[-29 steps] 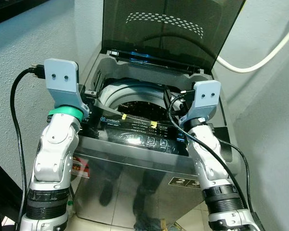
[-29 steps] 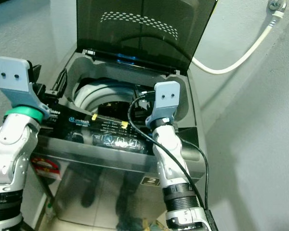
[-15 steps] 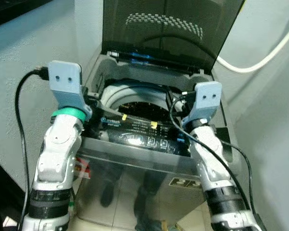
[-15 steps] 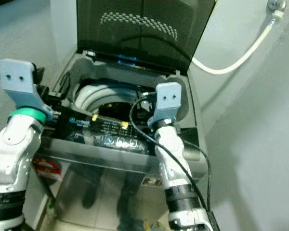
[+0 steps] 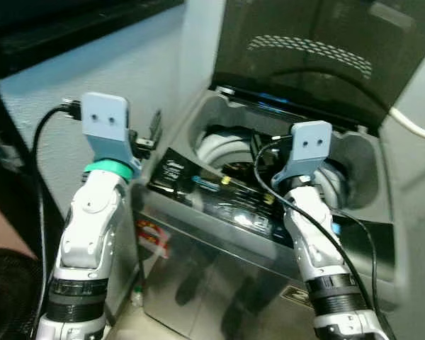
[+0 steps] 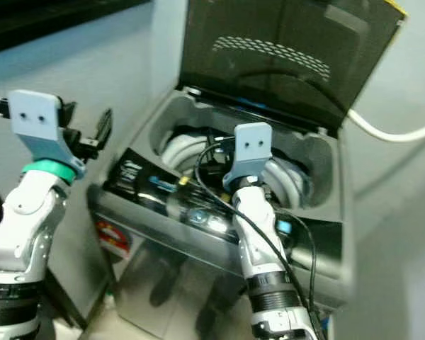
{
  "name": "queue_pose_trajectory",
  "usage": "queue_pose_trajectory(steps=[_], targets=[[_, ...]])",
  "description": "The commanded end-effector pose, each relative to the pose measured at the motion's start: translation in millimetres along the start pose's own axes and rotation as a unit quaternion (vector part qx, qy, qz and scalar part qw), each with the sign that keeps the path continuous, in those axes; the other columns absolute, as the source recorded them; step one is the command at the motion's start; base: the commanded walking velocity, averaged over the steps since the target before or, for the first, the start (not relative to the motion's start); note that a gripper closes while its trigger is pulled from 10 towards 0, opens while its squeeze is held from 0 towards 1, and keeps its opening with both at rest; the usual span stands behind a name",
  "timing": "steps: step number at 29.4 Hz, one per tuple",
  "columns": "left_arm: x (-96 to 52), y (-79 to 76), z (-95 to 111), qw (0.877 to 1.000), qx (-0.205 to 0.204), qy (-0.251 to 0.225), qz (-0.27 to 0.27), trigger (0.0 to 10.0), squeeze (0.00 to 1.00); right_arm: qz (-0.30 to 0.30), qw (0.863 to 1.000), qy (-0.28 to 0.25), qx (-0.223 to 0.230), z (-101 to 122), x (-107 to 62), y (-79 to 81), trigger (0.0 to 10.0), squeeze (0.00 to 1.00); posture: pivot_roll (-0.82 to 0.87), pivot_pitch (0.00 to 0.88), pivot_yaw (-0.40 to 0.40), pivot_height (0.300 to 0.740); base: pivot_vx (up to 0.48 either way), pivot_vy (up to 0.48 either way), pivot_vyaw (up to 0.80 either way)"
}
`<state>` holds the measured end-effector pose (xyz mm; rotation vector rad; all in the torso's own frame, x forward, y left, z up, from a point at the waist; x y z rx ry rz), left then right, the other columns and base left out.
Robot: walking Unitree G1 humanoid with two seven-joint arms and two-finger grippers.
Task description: Clothes washing
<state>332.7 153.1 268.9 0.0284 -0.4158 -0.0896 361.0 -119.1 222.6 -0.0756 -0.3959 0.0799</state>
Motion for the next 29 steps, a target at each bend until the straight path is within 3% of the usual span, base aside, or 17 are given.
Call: queue_pose_trajectory(steps=[1, 29], targets=[[-0.3, 0.3, -4.2, 1.000, 0.001, 0.006, 0.001, 10.0, 0.00, -0.002, 1.000, 0.010, 0.000, -4.4, -1.1, -0.7, 10.0, 0.00, 0.16, 0.000, -0.060, 0.740, 0.000, 0.000, 0.80], [0.0, 0.8, -4.9, 1.000, 0.004, 0.009, -0.001, 10.0, 0.00, -0.016, 1.000, 0.017, 0.003, -7.5, -2.3, -4.7, 10.0, 0.00, 0.16, 0.000, -0.048, 0.740, 0.000, 0.000, 0.80]])
Point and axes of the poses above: a point about 5 cm out from each wrist's last joint towards the gripper, its own x axis pointing out of the wrist towards the gripper, its own z axis along the axis of the wrist's last joint, y = z × x, the point moved 1 cm from there along x, pointing out of the wrist towards the gripper, and after that the axes turned 2 degrees about -x, right-handed, at the moved point
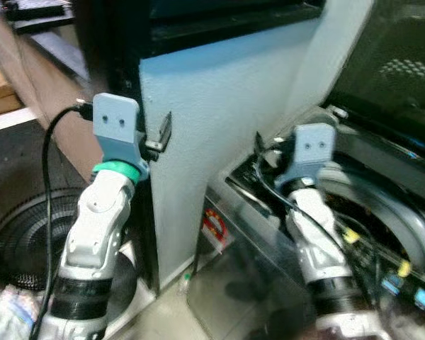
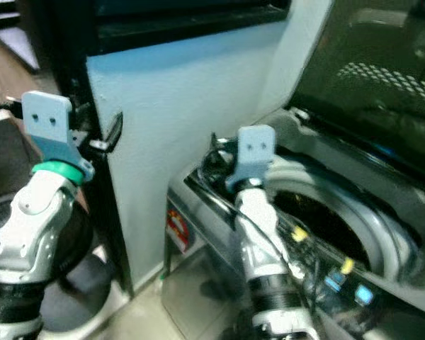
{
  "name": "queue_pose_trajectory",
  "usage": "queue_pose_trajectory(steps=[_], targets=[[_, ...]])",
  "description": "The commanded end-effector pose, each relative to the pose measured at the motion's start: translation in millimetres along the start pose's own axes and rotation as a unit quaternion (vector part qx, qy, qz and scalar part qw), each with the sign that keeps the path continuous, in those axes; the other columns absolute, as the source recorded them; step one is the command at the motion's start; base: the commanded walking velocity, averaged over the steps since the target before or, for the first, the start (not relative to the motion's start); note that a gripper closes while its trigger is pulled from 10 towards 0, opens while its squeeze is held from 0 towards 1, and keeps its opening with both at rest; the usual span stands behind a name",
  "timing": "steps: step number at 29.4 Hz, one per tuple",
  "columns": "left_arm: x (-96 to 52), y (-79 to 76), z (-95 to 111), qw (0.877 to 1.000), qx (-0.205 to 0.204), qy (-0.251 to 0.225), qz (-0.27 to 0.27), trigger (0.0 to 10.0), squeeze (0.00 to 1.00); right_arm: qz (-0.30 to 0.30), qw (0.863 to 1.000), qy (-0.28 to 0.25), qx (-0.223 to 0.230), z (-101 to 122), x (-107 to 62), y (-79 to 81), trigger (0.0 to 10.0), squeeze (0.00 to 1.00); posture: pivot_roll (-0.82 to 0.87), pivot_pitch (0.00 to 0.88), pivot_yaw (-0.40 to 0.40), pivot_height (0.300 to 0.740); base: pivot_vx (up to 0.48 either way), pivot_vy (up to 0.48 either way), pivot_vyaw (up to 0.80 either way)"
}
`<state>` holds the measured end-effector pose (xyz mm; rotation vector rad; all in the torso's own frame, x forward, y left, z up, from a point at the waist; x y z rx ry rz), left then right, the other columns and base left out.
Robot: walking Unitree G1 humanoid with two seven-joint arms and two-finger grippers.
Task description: Clothes washing
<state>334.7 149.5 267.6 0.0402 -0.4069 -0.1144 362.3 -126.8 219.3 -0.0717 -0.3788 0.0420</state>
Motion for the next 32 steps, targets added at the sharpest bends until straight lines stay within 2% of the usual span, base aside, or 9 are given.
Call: queue_pose_trajectory(steps=[1, 5, 14, 32], targets=[[-1.7, 4.3, -2.9, 1.000, 0.001, 0.005, 0.012, 10.0, 0.00, 0.002, 1.000, 0.009, 0.004, -3.8, -1.7, 2.7, 10.0, 0.00, 0.16, 0.000, -0.045, 0.740, 0.000, 0.000, 0.77], [-1.6, 3.2, -5.0, 1.000, 0.002, 0.009, 0.008, 10.0, 0.00, -0.006, 1.000, 0.013, 0.016, -5.6, -3.4, 2.7, 10.0, 0.00, 0.16, 0.000, -0.045, 0.740, 0.000, 0.000, 0.19], [-2.2, -0.1, -8.1, 1.000, 0.000, 0.015, 0.001, 10.0, 0.00, -0.001, 1.000, 0.008, 0.011, -4.9, -5.2, 4.3, 10.0, 0.00, 0.15, 0.000, -0.037, 0.740, 0.000, 0.000, 0.00], [-1.4, 0.2, -6.5, 1.000, -0.006, 0.011, 0.004, 10.0, 0.00, 0.004, 1.000, 0.007, 0.003, -4.2, -4.8, 5.9, 10.0, 0.00, 0.14, 0.000, -0.040, 0.740, -0.285, 0.000, 0.00]])
Point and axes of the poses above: a point about 5 cm out from each wrist's last joint towards the gripper, its own x axis pointing out of the wrist towards the gripper, its own z axis along the axis of the wrist's last joint, y = z × x, the point moved 1 cm from there along x, pointing out of the wrist towards the gripper, and after that the axes turned 2 degrees about -x, right-handed, at the moved point
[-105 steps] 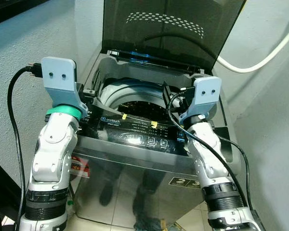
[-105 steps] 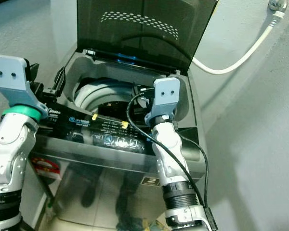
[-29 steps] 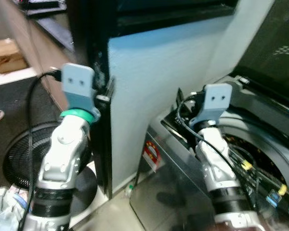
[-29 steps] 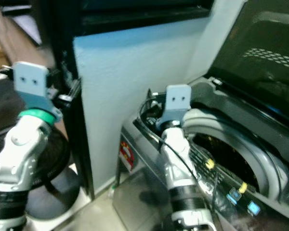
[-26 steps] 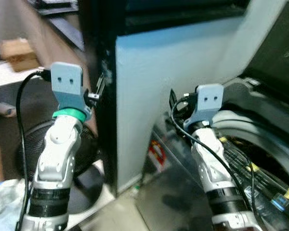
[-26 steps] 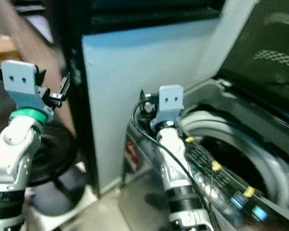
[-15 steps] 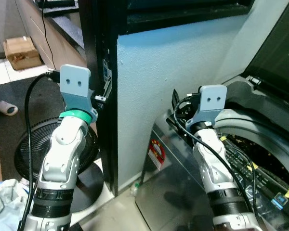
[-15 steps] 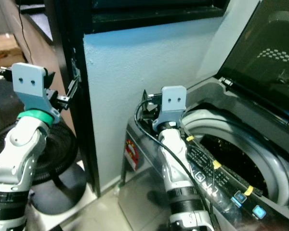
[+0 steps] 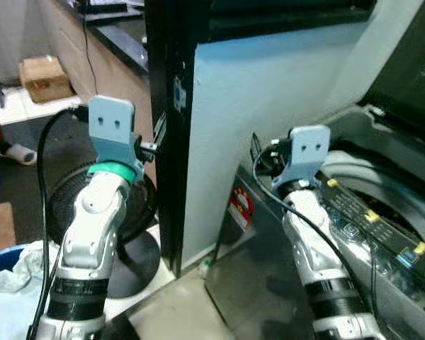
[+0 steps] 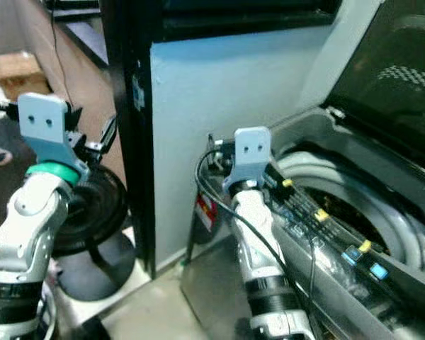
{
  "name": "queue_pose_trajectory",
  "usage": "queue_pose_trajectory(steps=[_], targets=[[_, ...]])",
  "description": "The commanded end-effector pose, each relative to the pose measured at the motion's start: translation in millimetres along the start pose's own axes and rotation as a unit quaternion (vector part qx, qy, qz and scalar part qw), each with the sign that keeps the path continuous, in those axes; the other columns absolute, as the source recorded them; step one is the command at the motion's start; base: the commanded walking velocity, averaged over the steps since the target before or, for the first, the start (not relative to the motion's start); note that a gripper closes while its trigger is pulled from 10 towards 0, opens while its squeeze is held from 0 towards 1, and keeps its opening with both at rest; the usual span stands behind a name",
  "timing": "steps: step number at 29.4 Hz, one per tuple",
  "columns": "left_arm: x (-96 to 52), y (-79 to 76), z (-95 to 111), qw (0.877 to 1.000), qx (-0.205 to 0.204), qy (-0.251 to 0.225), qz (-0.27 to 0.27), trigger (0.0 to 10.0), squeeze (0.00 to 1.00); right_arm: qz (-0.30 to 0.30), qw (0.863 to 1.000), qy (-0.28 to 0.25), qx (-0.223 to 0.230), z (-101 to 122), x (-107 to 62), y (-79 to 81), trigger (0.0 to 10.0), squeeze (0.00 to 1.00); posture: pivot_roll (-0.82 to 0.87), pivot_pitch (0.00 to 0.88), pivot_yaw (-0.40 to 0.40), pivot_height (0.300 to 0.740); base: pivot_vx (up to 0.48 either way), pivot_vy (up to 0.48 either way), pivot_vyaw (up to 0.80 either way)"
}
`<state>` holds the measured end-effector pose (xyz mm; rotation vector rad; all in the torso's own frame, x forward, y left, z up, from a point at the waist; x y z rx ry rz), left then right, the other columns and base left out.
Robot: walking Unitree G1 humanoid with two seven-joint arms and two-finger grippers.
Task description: Clothes washing
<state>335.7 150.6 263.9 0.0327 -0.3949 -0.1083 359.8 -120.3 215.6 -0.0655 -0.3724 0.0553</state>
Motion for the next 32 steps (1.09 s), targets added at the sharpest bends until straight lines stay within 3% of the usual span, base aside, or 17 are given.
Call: queue_pose_trajectory(steps=[1, 6, 23, 32], targets=[[-0.7, -0.7, -3, 1.000, -0.002, 0.005, 0.000, 10.0, 0.00, -0.002, 1.000, 0.004, -0.001, -2, -1.6, -0.9, 10.0, 0.00, 0.14, 0.000, -0.040, 0.740, -0.307, 0.000, 0.00], [-0.6, -0.5, -3, 1.000, -0.003, 0.005, 0.002, 10.0, 0.00, 0.011, 1.000, 0.002, -0.021, -2, -1.4, 0.9, 10.0, 0.00, 0.14, 0.000, -0.043, 0.740, -0.278, 0.000, 0.16], [-1.4, -0.7, -5, 1.000, -0.003, 0.005, 0.007, 10.0, 0.00, 0.072, 0.996, 0.000, -0.044, -4, -4.6, 17.1, 10.0, 0.00, 0.15, 0.000, -0.052, 0.740, -0.015, 0.000, 0.79], [-6.1, -1.1, -18, 1.000, 0.008, 0.026, 0.010, 10.0, 0.00, 0.088, 0.995, 0.023, -0.045, -18, -12.7, 19.3, 10.0, 0.00, 0.14, 0.000, -0.054, 0.740, 0.000, 0.000, 0.80]])
Point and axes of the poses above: a point about 5 cm out from each wrist's last joint towards the gripper, its own x axis pointing out of the wrist towards the gripper, its own z axis along the axis of the wrist's last joint, y = z × x, the point moved 1 cm from there along x, pointing out of the wrist towards the gripper, and after that the axes turned 2 degrees about -x, right-handed, at the moved point
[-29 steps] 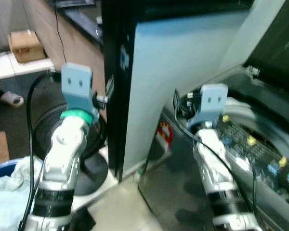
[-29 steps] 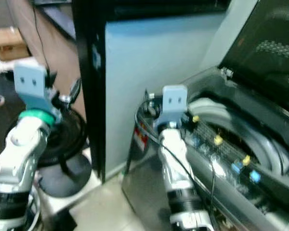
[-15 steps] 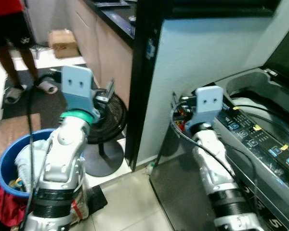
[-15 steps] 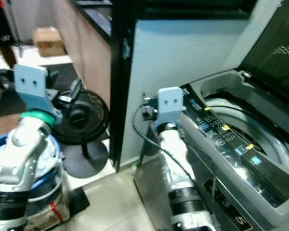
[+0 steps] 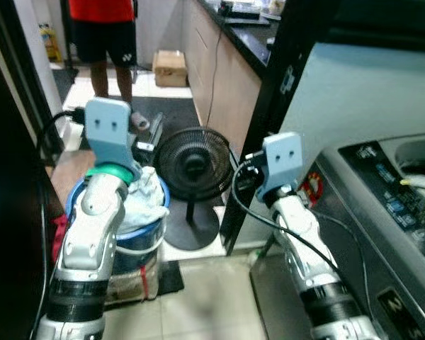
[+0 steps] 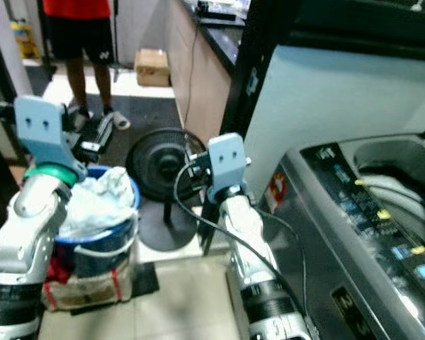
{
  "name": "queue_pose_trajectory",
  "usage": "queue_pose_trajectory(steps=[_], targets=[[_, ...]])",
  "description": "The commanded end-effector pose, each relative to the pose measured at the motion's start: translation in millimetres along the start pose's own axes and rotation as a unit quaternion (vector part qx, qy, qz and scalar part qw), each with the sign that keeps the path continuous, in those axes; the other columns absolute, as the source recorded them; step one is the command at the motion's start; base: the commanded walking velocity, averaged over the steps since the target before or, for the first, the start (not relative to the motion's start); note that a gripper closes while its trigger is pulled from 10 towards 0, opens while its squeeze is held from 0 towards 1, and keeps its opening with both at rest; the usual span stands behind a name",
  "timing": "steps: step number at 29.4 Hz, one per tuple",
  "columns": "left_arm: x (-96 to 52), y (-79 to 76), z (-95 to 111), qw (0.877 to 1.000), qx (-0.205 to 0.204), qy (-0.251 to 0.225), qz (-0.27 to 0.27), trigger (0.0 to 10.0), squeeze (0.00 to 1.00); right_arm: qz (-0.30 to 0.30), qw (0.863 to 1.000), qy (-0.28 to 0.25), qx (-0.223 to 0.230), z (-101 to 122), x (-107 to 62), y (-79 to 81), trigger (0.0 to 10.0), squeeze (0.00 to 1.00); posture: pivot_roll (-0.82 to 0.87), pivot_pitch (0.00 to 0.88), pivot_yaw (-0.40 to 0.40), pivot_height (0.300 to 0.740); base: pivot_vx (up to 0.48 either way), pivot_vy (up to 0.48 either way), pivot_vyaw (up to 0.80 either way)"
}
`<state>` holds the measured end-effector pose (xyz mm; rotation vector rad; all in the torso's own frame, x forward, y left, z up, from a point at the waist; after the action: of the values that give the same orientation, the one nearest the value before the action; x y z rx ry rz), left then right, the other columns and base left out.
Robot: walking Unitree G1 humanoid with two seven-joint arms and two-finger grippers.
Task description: Clothes washing
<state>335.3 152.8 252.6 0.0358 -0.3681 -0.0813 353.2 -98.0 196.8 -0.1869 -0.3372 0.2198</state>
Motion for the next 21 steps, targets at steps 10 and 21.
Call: queue_pose_trajectory(steps=[10, 21], targets=[[-30.7, -0.8, -68, 0.993, 0.027, 0.116, 0.013, 10.0, 0.00, 0.003, 0.995, 0.098, -0.009, -58, -32.5, -1.1, 10.0, 0.00, 0.14, 0.000, -0.054, 0.740, 0.000, 0.000, 0.80], [-98.3, 9.6, -154, 0.963, 0.064, 0.259, 0.046, 10.0, 0.00, -0.040, 0.970, 0.236, 0.043, -128, -89.6, -7.0, 10.0, 0.00, 0.14, 0.000, -0.061, 0.740, 0.000, 0.000, 0.74]])
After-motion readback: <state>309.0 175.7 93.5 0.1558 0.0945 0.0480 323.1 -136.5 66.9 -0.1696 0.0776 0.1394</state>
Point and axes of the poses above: a point about 5 cm out from each wrist's last joint towards the gripper, its own x axis pointing out of the wrist towards the gripper, its own z axis along the axis of the wrist's last joint, y = z × x, the point moved 1 cm from there along x, pointing out of the wrist towards the gripper, and after that the axes turned 2 degrees about -x, right-handed, at the moved point
